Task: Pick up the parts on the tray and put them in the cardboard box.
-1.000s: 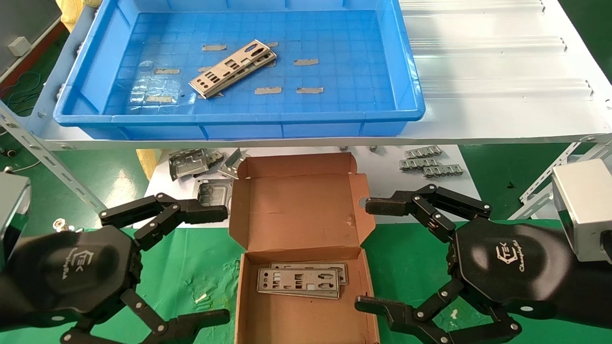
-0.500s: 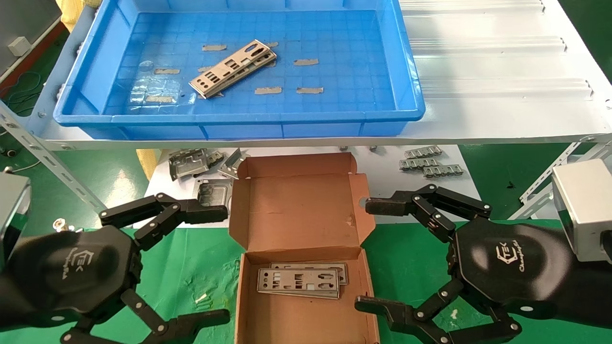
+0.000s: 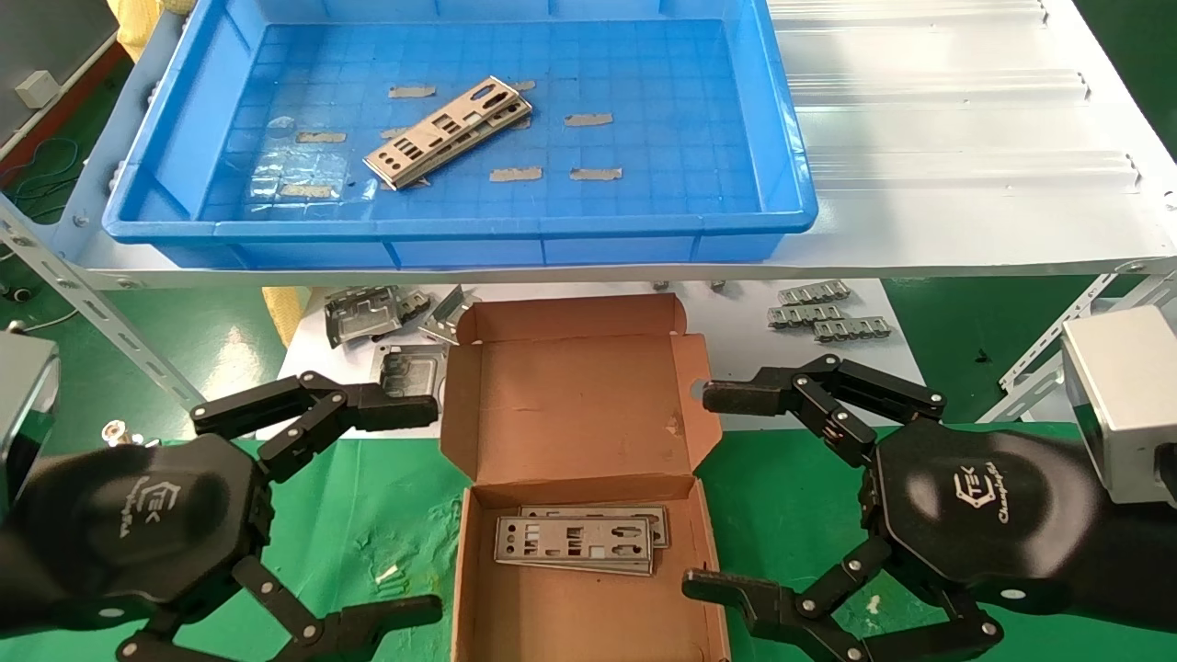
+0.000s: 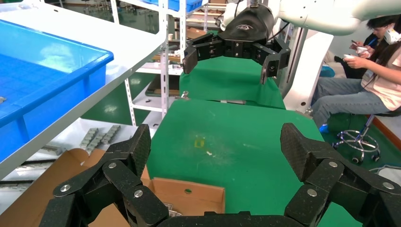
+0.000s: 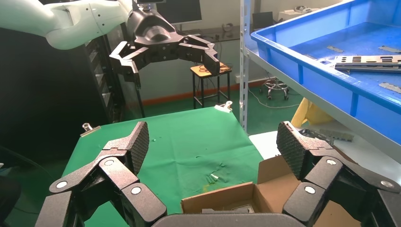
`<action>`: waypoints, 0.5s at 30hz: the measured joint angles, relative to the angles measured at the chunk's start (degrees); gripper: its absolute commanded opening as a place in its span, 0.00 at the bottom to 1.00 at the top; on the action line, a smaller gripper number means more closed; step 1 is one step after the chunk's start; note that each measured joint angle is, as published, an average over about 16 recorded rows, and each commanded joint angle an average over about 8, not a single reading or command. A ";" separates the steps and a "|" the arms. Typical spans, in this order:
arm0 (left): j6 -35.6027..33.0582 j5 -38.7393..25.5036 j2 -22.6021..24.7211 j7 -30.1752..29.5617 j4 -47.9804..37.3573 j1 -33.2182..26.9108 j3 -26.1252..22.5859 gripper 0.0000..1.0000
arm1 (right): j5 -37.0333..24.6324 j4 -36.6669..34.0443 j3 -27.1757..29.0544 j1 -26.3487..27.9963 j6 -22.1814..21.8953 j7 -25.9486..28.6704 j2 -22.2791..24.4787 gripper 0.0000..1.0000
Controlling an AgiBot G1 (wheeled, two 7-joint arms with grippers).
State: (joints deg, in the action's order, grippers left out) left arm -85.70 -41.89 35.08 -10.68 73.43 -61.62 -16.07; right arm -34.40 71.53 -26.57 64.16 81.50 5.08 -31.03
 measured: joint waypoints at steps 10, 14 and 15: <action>0.00 0.00 0.00 0.00 0.00 0.00 0.00 1.00 | 0.00 0.00 0.00 0.00 0.00 0.00 0.00 1.00; 0.00 0.00 0.00 0.00 0.00 0.00 0.00 1.00 | 0.00 0.00 0.00 0.00 0.00 0.00 0.00 1.00; 0.00 0.00 0.00 0.00 0.00 0.00 0.00 1.00 | 0.00 0.00 0.00 0.00 0.00 0.00 0.00 1.00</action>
State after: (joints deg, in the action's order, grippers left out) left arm -85.70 -41.89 35.08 -10.68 73.43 -61.62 -16.07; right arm -34.40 71.53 -26.57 64.16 81.50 5.08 -31.03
